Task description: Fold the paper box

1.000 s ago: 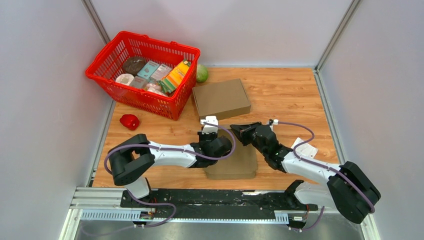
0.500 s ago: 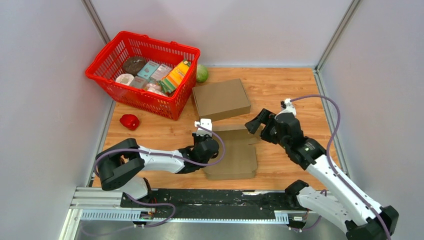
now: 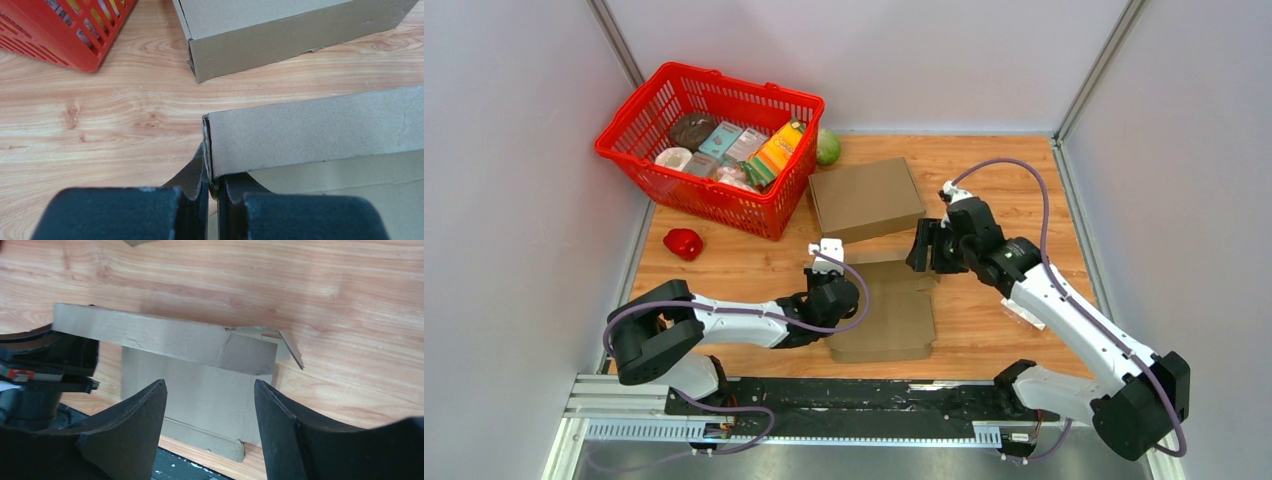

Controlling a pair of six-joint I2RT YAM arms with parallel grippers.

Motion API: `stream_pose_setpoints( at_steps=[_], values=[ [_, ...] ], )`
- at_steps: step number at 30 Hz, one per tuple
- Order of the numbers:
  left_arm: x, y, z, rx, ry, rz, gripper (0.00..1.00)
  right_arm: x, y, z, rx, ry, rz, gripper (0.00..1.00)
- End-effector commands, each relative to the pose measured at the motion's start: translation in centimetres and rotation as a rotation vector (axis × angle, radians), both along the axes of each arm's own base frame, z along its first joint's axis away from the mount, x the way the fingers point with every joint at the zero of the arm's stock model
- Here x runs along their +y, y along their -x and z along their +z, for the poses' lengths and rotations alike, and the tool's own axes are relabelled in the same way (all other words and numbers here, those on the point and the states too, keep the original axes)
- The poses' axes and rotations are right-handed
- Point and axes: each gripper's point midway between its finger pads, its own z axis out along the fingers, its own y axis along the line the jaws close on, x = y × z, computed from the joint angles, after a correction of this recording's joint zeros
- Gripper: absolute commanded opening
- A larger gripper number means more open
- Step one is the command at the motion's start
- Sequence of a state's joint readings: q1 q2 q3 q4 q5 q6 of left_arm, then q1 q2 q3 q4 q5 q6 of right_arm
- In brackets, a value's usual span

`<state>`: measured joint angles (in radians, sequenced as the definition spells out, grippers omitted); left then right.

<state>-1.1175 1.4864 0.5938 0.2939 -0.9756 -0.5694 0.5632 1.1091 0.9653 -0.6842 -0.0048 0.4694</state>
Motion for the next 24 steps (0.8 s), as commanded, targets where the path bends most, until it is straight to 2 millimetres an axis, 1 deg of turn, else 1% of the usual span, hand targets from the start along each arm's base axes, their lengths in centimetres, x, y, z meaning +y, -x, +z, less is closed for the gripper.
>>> stream_pose_setpoints(
  at_steps=[1, 2, 3, 5, 8, 11, 12, 13, 14, 15, 16, 18, 19, 20, 22, 24],
  values=[
    [0.8, 0.5, -1.0, 0.026, -0.031, -0.013, 0.00, 1.5, -2.7, 3.4, -0.105, -0.144, 0.041, 0.63],
    [0.7, 0.6, -1.0, 0.026, -0.027, -0.018, 0.00, 1.1, -3.1, 3.3, -0.089, -0.164, 0.025, 0.59],
    [0.8, 0.6, -1.1, 0.026, -0.027, -0.019, 0.00, 1.4, -3.1, 3.4, -0.088, -0.181, 0.036, 0.58],
    [0.8, 0.6, -1.0, 0.023, -0.020, -0.021, 0.00, 1.4, -3.1, 3.6, -0.095, -0.183, 0.042, 0.58],
    [0.9, 0.6, -1.2, 0.021, -0.018, -0.020, 0.00, 1.3, -3.0, 3.3, -0.081, -0.181, 0.041, 0.59],
    [0.7, 0.6, -1.1, 0.021, -0.021, -0.023, 0.00, 1.7, -2.9, 1.8, -0.027, -0.187, 0.042, 0.58],
    [0.7, 0.6, -1.2, 0.023, -0.021, -0.023, 0.00, 2.5, -2.9, 1.9, -0.015, -0.236, 0.046, 0.55],
    [0.8, 0.6, -1.2, 0.022, -0.021, -0.021, 0.00, 2.8, -2.5, 0.8, 0.018, -0.256, 0.044, 0.49],
    [0.8, 0.6, -1.2, 0.022, -0.018, -0.021, 0.00, 3.4, -2.5, 0.9, 0.018, -0.290, 0.050, 0.47],
    [0.9, 0.7, -1.2, 0.021, -0.019, -0.020, 0.00, 3.6, -2.4, 0.6, 0.043, -0.316, 0.028, 0.45],
    [0.9, 0.6, -1.1, 0.020, -0.016, -0.020, 0.00, 3.6, -2.2, -0.1, 0.062, -0.325, 0.021, 0.44],
    [0.9, 0.6, -1.1, 0.020, -0.016, -0.018, 0.00, 3.9, -2.6, 0.4, 0.046, -0.386, 0.015, 0.40],
    [0.9, 0.7, -1.1, 0.020, -0.016, -0.020, 0.00, 3.9, -2.6, 0.1, 0.068, -0.416, -0.006, 0.33],
    [0.9, 0.6, -1.2, 0.021, -0.016, -0.020, 0.00, 3.7, -3.1, 1.2, 0.043, -0.466, -0.017, 0.31],
    [0.9, 0.6, -1.2, 0.021, -0.014, -0.019, 0.00, 3.5, -3.4, 1.8, 0.051, -0.534, -0.058, 0.25],
    [0.9, 0.7, -1.2, 0.022, -0.012, -0.021, 0.00, 2.8, -3.8, 2.1, 0.030, -0.591, -0.093, 0.20]
  ],
)
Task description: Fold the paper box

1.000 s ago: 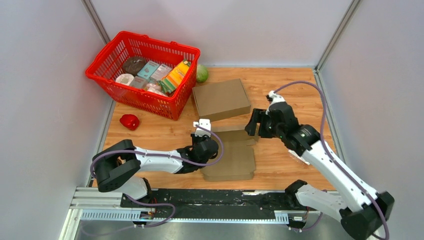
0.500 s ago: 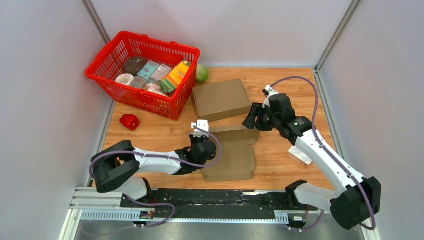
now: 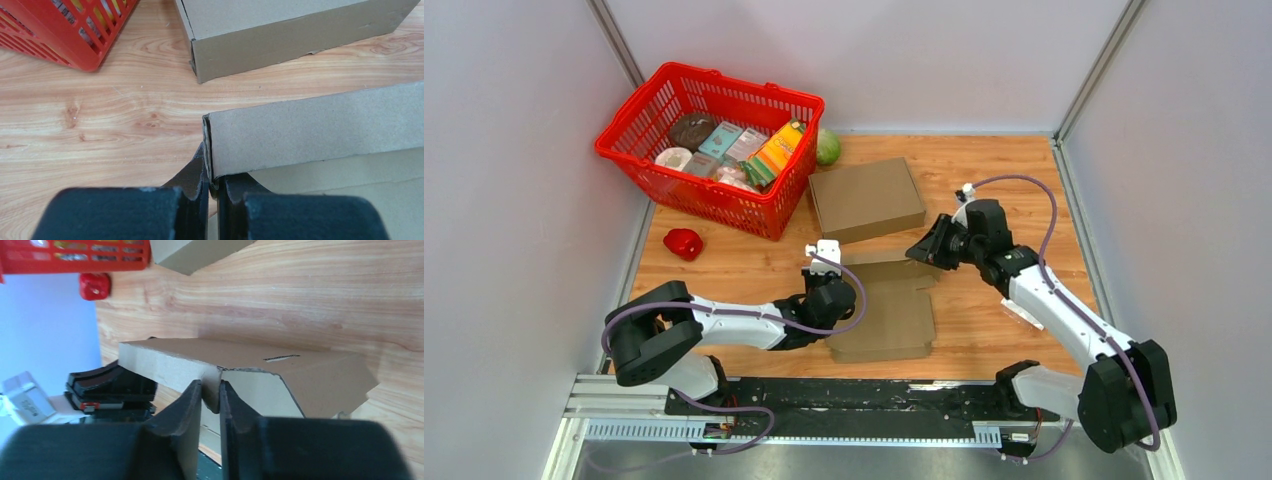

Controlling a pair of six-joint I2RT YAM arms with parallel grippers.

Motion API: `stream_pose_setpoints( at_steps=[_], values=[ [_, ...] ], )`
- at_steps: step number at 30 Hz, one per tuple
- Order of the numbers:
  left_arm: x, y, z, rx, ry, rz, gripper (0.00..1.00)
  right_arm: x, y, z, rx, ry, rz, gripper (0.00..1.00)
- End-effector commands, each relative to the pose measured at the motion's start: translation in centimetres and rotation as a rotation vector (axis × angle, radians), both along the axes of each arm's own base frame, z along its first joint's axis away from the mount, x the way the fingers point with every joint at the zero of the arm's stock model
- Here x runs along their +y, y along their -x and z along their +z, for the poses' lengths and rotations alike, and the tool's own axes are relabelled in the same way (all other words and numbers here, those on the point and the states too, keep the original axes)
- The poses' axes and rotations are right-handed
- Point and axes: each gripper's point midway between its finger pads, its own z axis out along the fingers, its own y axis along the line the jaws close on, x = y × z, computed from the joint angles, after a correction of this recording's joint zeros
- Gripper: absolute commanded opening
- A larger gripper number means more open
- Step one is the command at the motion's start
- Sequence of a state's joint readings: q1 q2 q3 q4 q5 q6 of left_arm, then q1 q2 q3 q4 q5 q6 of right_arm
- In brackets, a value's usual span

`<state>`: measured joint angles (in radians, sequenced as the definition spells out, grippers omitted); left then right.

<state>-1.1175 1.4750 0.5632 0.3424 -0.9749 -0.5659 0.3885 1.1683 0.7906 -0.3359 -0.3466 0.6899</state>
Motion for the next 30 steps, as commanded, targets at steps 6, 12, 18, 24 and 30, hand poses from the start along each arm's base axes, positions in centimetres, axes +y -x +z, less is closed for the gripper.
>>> stream_pose_setpoints(
  at_steps=[6, 12, 18, 24, 30],
  values=[
    [0.8, 0.6, -1.2, 0.034, -0.033, -0.016, 0.00, -0.5, -1.6, 3.0, -0.024, -0.312, -0.106, 0.13],
    [1.4, 0.7, -1.1, 0.028, -0.013, 0.009, 0.00, -7.5, 1.7, -0.9, -0.053, 0.196, -0.142, 0.75],
    [1.5, 0.8, -1.1, 0.032, -0.015, 0.013, 0.00, -5.5, 2.5, -4.4, -0.114, 0.218, -0.185, 0.26],
    [1.5, 0.8, -1.1, 0.033, -0.011, 0.012, 0.00, -6.4, -1.1, -6.7, -0.205, 0.432, -0.277, 0.00],
    [1.6, 0.8, -1.2, 0.033, -0.010, 0.015, 0.00, -7.7, -2.3, -7.5, -0.215, 0.509, -0.339, 0.00]
  ],
)
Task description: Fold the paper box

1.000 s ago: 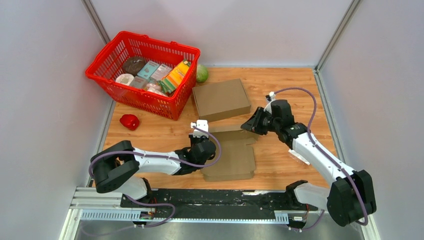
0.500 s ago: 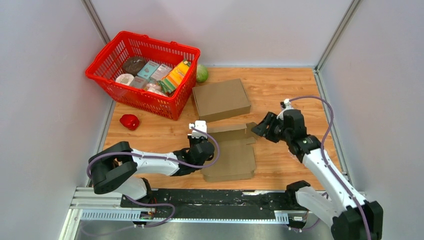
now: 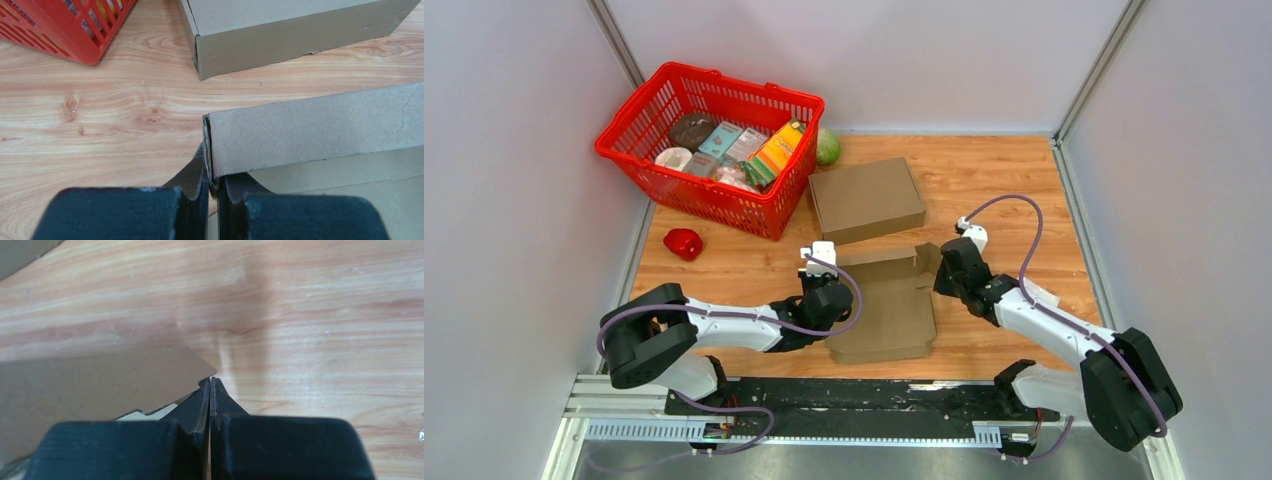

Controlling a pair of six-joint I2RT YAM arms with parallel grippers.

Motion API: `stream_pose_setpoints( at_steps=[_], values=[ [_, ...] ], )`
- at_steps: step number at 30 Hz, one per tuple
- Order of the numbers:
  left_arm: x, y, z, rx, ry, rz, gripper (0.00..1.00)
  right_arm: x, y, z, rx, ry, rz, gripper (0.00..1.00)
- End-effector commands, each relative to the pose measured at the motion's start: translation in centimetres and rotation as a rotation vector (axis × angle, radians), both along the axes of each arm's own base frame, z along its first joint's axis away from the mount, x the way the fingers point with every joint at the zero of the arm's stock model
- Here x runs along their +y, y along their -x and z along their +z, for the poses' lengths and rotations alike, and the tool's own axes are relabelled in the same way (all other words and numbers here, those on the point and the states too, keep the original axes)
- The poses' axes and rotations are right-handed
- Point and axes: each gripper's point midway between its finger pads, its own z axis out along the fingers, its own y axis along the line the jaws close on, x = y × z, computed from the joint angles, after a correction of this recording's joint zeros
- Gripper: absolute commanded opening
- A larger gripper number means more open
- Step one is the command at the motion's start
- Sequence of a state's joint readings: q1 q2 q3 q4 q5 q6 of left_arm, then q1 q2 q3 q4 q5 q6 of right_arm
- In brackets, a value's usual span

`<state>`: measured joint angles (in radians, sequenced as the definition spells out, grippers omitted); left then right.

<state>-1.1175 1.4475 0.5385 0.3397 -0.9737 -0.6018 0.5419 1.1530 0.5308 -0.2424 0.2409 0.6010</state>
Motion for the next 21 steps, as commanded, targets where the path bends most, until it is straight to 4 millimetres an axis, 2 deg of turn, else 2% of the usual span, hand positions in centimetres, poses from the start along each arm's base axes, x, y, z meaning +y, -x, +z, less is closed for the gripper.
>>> stream_pose_setpoints(
  at_steps=[1, 5, 13, 15, 16, 20, 21],
  values=[
    [1.1, 0.5, -1.2, 0.031, -0.047, 0.004, 0.00, -1.0, -3.3, 2.3, -0.149, 0.046, -0.088, 0.00],
    [0.9, 0.5, -1.2, 0.032, -0.048, -0.002, 0.00, -0.1, -3.7, 1.7, -0.153, 0.014, -0.069, 0.00],
    [1.0, 0.5, -1.3, 0.032, -0.049, -0.002, 0.00, 0.2, -3.3, -0.4, -0.105, -0.005, -0.084, 0.00],
    [1.0, 0.5, -1.2, 0.032, -0.049, -0.002, 0.00, 0.6, -3.1, -0.4, -0.108, -0.028, -0.069, 0.00],
    [0.9, 0.5, -1.2, 0.032, -0.048, -0.005, 0.00, 1.0, -3.5, 0.2, -0.132, -0.056, -0.067, 0.00],
    [0.9, 0.5, -1.2, 0.031, -0.050, -0.006, 0.00, 3.0, -3.0, 1.3, -0.124, -0.167, -0.012, 0.00],
    [0.9, 0.5, -1.2, 0.032, -0.048, -0.006, 0.00, 3.3, -2.8, 2.1, -0.139, -0.200, -0.009, 0.00]
  ],
)
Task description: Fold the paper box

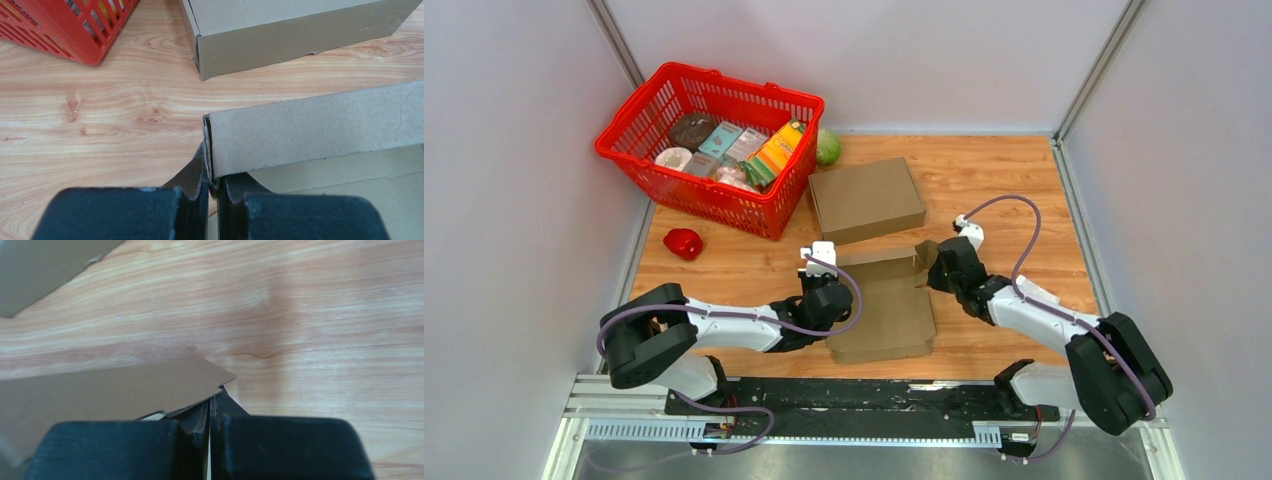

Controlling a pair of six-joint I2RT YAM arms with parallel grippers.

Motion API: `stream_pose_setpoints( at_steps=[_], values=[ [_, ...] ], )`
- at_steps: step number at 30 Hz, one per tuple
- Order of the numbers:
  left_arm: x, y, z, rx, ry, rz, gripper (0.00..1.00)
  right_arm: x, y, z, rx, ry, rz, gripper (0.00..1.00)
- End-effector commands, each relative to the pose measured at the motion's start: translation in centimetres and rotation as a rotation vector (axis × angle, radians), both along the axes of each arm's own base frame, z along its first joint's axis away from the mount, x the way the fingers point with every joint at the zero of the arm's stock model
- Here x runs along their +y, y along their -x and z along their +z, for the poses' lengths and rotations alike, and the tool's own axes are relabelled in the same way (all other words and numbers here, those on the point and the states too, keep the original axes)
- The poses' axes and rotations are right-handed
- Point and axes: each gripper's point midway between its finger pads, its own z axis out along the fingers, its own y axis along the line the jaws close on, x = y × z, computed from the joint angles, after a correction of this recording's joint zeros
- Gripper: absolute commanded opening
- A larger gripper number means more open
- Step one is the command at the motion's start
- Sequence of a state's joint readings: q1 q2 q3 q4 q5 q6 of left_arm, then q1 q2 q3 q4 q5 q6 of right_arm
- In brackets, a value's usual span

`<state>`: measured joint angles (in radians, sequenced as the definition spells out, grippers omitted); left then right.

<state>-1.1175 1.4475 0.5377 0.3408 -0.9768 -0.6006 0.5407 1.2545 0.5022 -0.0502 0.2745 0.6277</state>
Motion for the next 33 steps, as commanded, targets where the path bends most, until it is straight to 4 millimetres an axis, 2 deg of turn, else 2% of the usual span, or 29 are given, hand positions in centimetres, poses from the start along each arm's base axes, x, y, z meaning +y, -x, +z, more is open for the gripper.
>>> stream_pose_setpoints(
  at_steps=[1, 4, 6, 13, 19, 22, 23, 24, 25, 26, 27, 28, 30, 31, 33],
  values=[
    [0.9, 0.5, -1.3, 0.033, -0.048, -0.007, 0.00, 2.8, -0.3, 3.5, -0.086, -0.201, 0.036, 0.00],
    [0.8, 0.5, -1.3, 0.035, -0.049, -0.009, 0.00, 3.3, 0.6, 3.6, -0.072, -0.261, 0.042, 0.00],
    [0.6, 0.5, -1.3, 0.033, -0.050, -0.012, 0.00, 3.3, 1.0, 2.5, -0.044, -0.261, 0.040, 0.00],
    [0.6, 0.5, -1.4, 0.040, -0.055, -0.014, 0.00, 5.6, 0.8, 0.5, -0.004, -0.294, 0.075, 0.00],
    [0.5, 0.4, -1.5, 0.044, -0.068, -0.015, 0.00, 5.9, 1.4, -2.4, 0.058, -0.271, 0.082, 0.00],
    [0.6, 0.4, -1.4, 0.043, -0.065, -0.007, 0.00, 5.1, 2.2, -3.4, 0.119, -0.198, 0.100, 0.01],
    [0.7, 0.4, -1.4, 0.043, -0.060, -0.004, 0.00, 5.2, 2.0, -2.5, 0.111, -0.186, 0.116, 0.02],
    [0.7, 0.5, -1.4, 0.042, -0.058, -0.004, 0.00, 4.9, 2.2, -2.0, 0.110, -0.165, 0.132, 0.09],
    [0.9, 0.5, -1.4, 0.042, -0.055, -0.003, 0.00, 3.8, 3.7, -1.6, 0.164, -0.115, 0.141, 0.13],
    [0.9, 0.5, -1.4, 0.041, -0.052, -0.003, 0.00, 2.8, 3.7, -0.9, 0.161, -0.048, 0.141, 0.18],
    [0.9, 0.5, -1.4, 0.038, -0.049, -0.002, 0.00, 2.6, 3.3, 0.9, 0.145, -0.028, 0.143, 0.30],
    [0.9, 0.5, -1.3, 0.036, -0.046, 0.000, 0.00, 1.1, 4.6, 1.4, 0.196, 0.015, 0.138, 0.33],
    [0.8, 0.5, -1.4, 0.038, -0.051, -0.004, 0.00, 0.1, 4.6, 3.6, 0.192, 0.047, 0.147, 0.39],
    [0.8, 0.5, -1.4, 0.038, -0.052, -0.006, 0.00, -1.5, 5.6, 3.7, 0.245, 0.079, 0.125, 0.40],
    [0.9, 0.6, -1.3, 0.038, -0.048, -0.007, 0.00, -2.8, 5.5, 5.7, 0.211, 0.078, 0.112, 0.41]
  ],
)
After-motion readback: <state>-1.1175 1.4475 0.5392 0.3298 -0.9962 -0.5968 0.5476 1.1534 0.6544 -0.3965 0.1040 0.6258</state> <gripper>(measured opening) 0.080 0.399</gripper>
